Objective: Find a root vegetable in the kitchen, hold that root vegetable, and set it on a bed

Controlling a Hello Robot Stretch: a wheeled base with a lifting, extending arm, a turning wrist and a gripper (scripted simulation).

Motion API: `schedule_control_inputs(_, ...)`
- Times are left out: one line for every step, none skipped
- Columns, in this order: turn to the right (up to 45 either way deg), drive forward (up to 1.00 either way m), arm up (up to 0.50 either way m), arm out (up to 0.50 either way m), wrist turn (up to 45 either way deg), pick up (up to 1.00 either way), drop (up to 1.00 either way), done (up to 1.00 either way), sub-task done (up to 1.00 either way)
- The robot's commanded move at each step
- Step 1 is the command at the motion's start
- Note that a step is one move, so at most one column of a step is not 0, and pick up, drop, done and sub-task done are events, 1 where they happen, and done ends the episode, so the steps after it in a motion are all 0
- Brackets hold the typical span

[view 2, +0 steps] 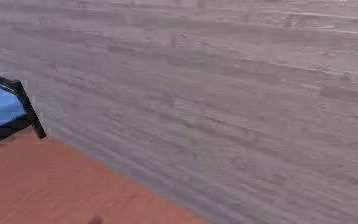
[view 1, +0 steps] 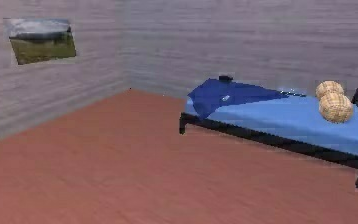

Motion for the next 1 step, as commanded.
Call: schedule_control_inputs(-45.0, 0.0, 0.0, 0.0, 0.0, 0.0, 0.0, 0.0, 0.0)
